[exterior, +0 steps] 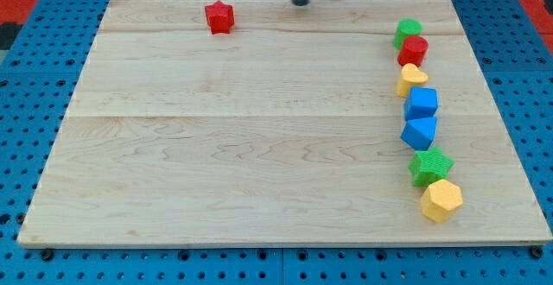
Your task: Push the green circle to the right of the red star
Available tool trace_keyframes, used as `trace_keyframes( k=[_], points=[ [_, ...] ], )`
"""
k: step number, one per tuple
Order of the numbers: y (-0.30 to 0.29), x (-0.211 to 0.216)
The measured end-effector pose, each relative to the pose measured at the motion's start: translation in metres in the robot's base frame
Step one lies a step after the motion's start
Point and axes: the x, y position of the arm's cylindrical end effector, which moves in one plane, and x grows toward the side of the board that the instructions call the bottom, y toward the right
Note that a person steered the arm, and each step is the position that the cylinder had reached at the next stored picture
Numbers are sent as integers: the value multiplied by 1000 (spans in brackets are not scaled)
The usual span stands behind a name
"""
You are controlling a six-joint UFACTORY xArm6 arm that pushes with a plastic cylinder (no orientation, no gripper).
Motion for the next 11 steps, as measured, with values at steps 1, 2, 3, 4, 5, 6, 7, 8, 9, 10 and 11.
trace_keyframes(
  k=[1,2,3,4,5,6,7,8,9,10,11],
  points=[
    [104,0],
    [155,25],
    [199,75],
    [134,91],
    [17,91],
    [-18,113],
    [-1,136],
    [-81,135],
    [-107,127],
    [-108,75],
    [-99,91]
  ],
)
